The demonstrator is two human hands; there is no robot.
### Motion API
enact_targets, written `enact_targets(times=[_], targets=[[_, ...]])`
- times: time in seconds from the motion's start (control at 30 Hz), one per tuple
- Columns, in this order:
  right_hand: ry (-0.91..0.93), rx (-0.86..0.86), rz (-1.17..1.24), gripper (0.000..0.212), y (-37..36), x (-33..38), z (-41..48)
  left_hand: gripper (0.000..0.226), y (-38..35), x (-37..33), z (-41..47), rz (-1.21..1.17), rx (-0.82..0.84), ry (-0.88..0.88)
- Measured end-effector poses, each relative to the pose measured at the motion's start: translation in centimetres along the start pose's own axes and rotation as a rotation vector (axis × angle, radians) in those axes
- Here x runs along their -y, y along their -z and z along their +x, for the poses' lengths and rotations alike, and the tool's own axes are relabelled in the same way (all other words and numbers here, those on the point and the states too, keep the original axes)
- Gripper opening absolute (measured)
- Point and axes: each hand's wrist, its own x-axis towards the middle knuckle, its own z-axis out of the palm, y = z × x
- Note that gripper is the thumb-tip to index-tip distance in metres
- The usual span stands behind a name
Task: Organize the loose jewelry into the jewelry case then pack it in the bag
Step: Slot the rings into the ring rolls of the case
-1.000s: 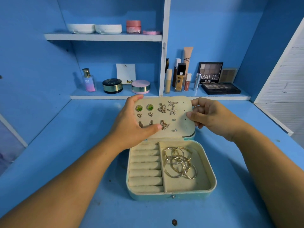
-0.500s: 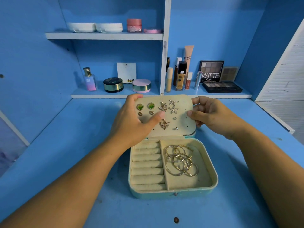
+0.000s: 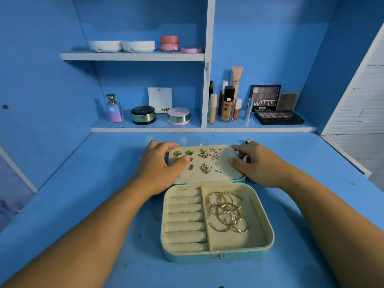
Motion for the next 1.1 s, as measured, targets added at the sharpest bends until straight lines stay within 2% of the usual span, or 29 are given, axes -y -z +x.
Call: enact_targets(times=[0.13,0.3,0.43,0.53,0.63,0.7,0.77,0.87,0.97,1.1], targets=[[-0.065,-0.008,-0.021,0.055,-0.7,0.1,0.2,0.048,0.1,0.1,0.2,0.052,0.031,0.011],[-0.015,-0.005,-0.006,0.065,-1.0,0.2,0.2,0.053,0.1,0.3,0.3,0.064,0.053,-0.005],[0.086,0.027,0.002,0.068,-1.2,0.7,0.3,0.048,0.2,0.7,0.4,0.021,-0.028,-0.028],[0.09,0.029,0.004,0.065,-1.2,0.7,0.4,0.043,0.1,0.8,0.4,-0.016,-0.065,-0.025],[0.066,-0.179,0.007,0.044,-0.4,-0.1,0.7,0.04,-0.1,0.8,0.2,-0.028,-0.072,-0.025],[-0.045,-0.347,-0.01,0.033,0.8,-1.4,1.0,0.04,-0.1,0.7,0.1,-0.027,-0.07,-0.023],[-0.174,-0.406,-0.053,0.028,1.9,-3.4,1.0,0.04,-0.1,0.7,-0.1,-0.034,-0.069,-0.019],[-0.27,-0.35,-0.039,0.031,2.3,-5.8,1.0,0.04,-0.1,0.5,-0.2,-0.054,-0.08,-0.008],[-0.243,-0.229,0.004,0.043,1.6,-5.9,1.6,0.043,-0.1,0.4,-0.3,-0.03,-0.058,-0.024],[-0.219,-0.144,-0.149,0.048,0.6,-4.9,2.6,0.052,0.2,0.6,-0.5,0.004,0.026,-0.109]])
